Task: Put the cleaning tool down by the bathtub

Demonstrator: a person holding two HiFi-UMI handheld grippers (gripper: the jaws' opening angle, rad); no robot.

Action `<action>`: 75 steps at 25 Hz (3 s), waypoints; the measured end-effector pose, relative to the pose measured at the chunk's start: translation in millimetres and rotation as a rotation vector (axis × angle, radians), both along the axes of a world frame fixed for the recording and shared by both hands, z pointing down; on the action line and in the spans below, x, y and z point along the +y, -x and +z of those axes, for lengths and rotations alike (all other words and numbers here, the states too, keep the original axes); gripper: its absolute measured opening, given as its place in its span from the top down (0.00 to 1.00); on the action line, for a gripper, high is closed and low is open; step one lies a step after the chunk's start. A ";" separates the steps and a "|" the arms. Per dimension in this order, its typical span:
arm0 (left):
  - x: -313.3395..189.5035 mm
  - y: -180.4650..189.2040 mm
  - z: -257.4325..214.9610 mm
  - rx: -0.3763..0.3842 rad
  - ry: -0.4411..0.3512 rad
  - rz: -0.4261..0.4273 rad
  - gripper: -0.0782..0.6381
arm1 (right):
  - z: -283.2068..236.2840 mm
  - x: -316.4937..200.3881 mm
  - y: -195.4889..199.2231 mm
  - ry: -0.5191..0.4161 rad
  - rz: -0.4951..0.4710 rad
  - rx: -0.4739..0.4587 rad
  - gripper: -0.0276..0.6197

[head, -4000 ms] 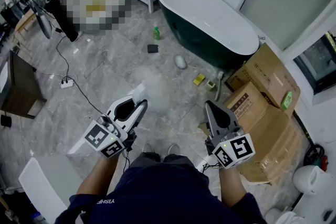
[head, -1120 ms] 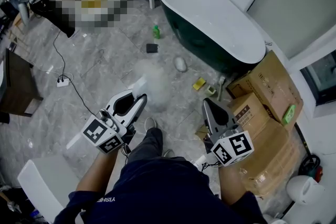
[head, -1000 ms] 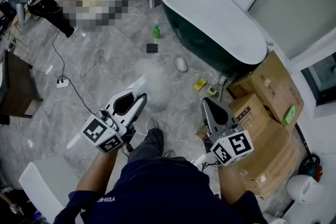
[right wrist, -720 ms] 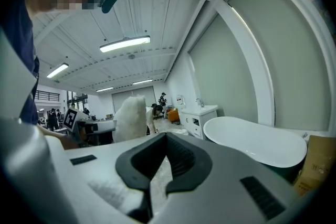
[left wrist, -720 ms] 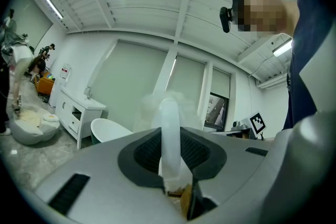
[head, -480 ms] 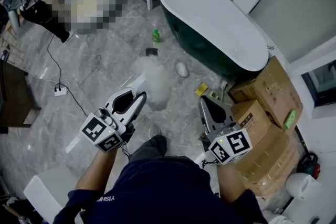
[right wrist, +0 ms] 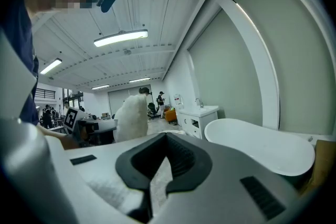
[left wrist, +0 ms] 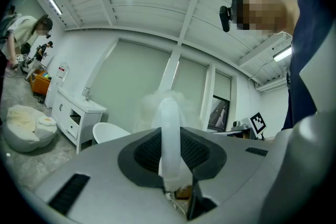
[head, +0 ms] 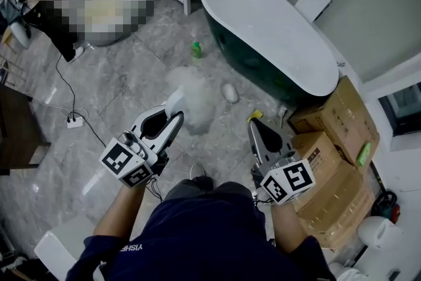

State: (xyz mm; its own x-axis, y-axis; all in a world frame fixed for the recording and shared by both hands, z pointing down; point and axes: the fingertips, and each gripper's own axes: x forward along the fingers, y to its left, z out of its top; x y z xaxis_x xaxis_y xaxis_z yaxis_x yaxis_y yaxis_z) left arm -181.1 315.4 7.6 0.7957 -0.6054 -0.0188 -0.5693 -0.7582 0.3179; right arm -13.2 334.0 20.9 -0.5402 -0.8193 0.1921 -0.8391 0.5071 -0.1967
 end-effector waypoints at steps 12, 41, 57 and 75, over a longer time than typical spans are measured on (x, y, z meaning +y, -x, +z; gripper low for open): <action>-37.3 10.3 0.3 -0.012 -0.015 -0.002 0.75 | 1.1 -41.0 13.0 -0.015 -0.006 0.004 0.95; -216.5 -77.7 20.7 -0.079 0.054 -0.078 0.75 | 27.2 -242.1 -76.4 0.037 -0.097 -0.036 0.95; -317.0 -132.6 47.9 -0.134 0.104 -0.105 0.75 | 57.1 -352.3 -132.0 0.071 -0.134 -0.049 0.95; -390.7 -133.4 110.6 -0.175 0.189 0.006 0.75 | 108.7 -413.3 -126.6 0.152 -0.038 -0.027 0.95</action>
State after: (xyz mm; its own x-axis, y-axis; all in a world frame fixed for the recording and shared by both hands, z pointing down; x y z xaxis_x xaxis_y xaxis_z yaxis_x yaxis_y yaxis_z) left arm -47.8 -75.4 118.3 0.7805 -0.5802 0.2328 -0.6238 -0.6982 0.3514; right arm 113.4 -79.3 129.6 -0.5764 -0.7609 0.2979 -0.8136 0.5006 -0.2957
